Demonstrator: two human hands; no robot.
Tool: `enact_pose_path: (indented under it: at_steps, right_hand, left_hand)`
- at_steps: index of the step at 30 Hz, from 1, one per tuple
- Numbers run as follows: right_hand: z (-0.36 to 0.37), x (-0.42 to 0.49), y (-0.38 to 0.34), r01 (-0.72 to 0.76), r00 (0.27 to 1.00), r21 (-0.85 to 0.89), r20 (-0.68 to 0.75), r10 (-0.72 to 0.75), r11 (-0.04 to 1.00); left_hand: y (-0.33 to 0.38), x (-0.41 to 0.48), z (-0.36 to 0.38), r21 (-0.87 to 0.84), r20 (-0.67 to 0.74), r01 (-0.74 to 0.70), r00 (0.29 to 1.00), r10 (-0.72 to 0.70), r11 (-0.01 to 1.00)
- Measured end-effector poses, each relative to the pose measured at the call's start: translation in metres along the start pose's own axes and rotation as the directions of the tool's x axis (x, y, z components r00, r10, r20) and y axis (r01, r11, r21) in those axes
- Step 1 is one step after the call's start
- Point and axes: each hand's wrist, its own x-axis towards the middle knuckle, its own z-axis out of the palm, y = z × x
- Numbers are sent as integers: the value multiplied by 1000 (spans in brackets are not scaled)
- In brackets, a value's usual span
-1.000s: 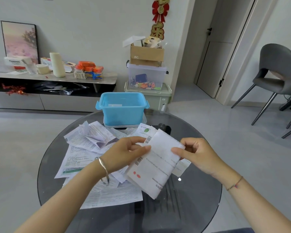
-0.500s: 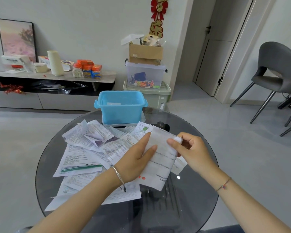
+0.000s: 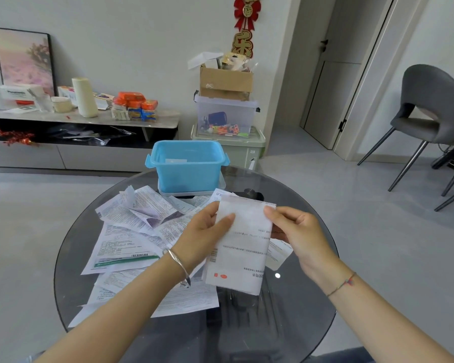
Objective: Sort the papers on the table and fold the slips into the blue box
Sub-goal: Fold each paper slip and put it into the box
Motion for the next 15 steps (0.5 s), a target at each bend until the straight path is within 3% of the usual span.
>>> enact_pose_path:
  at_steps: [5, 12, 15]
  right_hand:
    - [6, -3, 2, 34, 999, -71, 35, -31, 997]
    - [7, -4, 4, -44, 997, -36, 68, 46, 998]
    - [1, -2, -3, -32, 996, -70, 83, 37, 997]
  left_hand:
    - [4, 1, 2, 26, -190, -33, 981, 38, 999]
    - [5, 2, 5, -76, -220, -47, 975, 29, 996]
    - [9, 3, -3, -43, -118, -9, 993, 4, 999]
